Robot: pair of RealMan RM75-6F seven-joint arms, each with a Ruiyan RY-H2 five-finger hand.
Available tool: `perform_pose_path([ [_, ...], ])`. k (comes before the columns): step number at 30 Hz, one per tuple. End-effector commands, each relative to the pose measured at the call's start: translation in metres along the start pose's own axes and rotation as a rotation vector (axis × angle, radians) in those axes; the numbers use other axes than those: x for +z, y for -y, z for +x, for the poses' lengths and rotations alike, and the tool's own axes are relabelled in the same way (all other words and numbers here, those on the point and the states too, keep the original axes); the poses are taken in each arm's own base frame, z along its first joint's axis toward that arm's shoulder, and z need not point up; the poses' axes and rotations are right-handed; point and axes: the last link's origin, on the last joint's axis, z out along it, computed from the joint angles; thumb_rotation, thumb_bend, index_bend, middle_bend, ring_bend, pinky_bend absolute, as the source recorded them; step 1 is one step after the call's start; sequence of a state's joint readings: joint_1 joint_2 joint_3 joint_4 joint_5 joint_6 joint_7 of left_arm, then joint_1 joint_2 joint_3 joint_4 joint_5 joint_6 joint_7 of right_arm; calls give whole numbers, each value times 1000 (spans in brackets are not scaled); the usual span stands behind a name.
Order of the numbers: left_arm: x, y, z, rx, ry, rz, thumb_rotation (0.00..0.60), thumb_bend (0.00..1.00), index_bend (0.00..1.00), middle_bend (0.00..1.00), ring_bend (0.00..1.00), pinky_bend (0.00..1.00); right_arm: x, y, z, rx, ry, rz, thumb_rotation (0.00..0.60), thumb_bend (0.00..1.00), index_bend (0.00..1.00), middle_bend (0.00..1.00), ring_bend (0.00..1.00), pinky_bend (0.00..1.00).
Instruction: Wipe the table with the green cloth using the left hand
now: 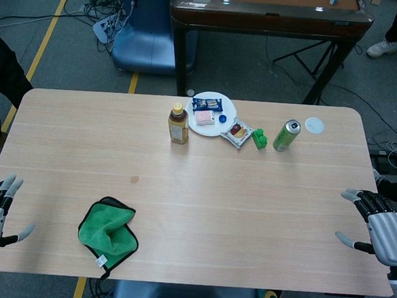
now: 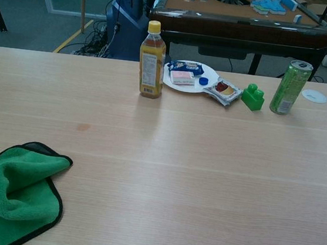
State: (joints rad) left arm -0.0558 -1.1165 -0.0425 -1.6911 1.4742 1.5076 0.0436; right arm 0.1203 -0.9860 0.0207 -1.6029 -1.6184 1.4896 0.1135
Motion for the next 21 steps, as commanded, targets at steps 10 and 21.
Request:
perform_pose_path([
  [10, 6, -7, -6, 23, 54, -71, 600, 182, 14, 0, 35, 177, 2, -1, 14, -25, -45, 0, 600, 164, 236, 250, 191, 195],
  [21, 23, -33, -28, 93, 262, -273, 600, 182, 13, 0, 35, 169, 3, 3, 21, -39, -57, -1, 600, 164, 236, 250, 191, 195],
])
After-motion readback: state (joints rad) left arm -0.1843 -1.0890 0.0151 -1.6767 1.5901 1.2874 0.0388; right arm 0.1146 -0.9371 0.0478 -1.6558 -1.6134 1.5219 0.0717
